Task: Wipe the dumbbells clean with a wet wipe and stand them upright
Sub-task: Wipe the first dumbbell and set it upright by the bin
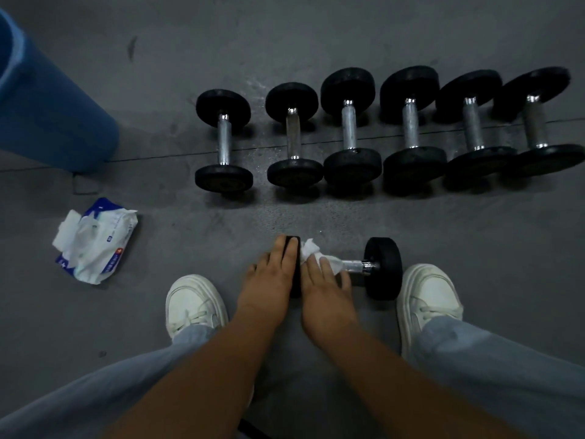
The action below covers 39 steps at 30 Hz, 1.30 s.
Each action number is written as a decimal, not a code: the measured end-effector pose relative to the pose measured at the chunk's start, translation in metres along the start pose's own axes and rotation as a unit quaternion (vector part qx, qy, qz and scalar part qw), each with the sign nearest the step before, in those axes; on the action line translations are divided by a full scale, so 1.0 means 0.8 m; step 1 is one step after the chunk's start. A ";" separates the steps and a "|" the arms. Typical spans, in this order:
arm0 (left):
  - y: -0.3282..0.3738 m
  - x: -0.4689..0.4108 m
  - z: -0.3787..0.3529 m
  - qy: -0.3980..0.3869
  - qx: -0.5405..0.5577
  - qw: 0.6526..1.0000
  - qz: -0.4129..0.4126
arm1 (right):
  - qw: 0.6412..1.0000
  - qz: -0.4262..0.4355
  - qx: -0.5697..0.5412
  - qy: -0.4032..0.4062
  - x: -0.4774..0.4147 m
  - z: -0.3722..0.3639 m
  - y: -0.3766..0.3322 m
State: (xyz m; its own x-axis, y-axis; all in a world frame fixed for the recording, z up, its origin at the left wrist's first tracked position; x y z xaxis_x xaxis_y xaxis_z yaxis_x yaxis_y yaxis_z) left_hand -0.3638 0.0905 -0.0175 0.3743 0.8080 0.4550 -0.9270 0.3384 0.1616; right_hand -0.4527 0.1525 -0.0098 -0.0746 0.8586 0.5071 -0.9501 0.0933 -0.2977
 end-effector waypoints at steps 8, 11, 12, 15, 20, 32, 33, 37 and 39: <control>-0.006 -0.012 -0.003 -0.004 -0.014 1.000 0.002 | 0.997 -0.016 -0.035 -0.066 -0.091 0.045 0.037; -0.006 -0.016 -0.003 -0.009 -0.011 1.000 -0.001 | 0.994 -0.021 -0.012 -0.107 -0.105 0.026 0.042; -0.006 -0.016 -0.003 -0.013 -0.006 1.000 -0.003 | 0.992 -0.021 -0.001 -0.124 -0.105 0.017 0.044; -0.005 -0.016 -0.002 -0.017 -0.003 1.000 -0.008 | 1.000 -0.012 0.022 0.003 -0.076 -0.007 0.036; -0.004 -0.013 -0.001 -0.020 -0.011 1.000 -0.004 | 0.997 0.009 0.042 0.065 -0.065 -0.001 0.029; -0.003 -0.016 0.003 -0.020 -0.026 0.999 -0.004 | 0.998 -0.020 0.025 -0.045 -0.100 0.005 0.039; -0.004 -0.016 0.004 -0.020 -0.024 1.000 -0.002 | 0.997 -0.023 0.031 -0.061 -0.101 0.004 0.036; -0.002 -0.008 0.000 -0.020 -0.011 1.000 -0.005 | 0.997 -0.017 0.034 0.073 -0.056 -0.001 0.022; -0.003 -0.007 0.000 -0.018 -0.011 1.000 -0.002 | 0.998 -0.011 0.039 0.051 -0.065 0.003 0.028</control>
State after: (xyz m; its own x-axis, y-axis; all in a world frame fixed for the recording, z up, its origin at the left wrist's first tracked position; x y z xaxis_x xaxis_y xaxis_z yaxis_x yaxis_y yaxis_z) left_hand -0.3633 0.0850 -0.0205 0.3760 0.7894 0.4853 -0.9249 0.3517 0.1445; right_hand -0.4709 0.1087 -0.0408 -0.0263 0.9045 0.4258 -0.9720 0.0764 -0.2223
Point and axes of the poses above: each hand's wrist, its own x-axis away from the middle knuckle, its own z-axis out of the back of the hand, y = z × x, the point moved 5 cm from there along -x, towards the middle knuckle, and after that the axes turned 8 degrees about z, right-handed, at the moved point
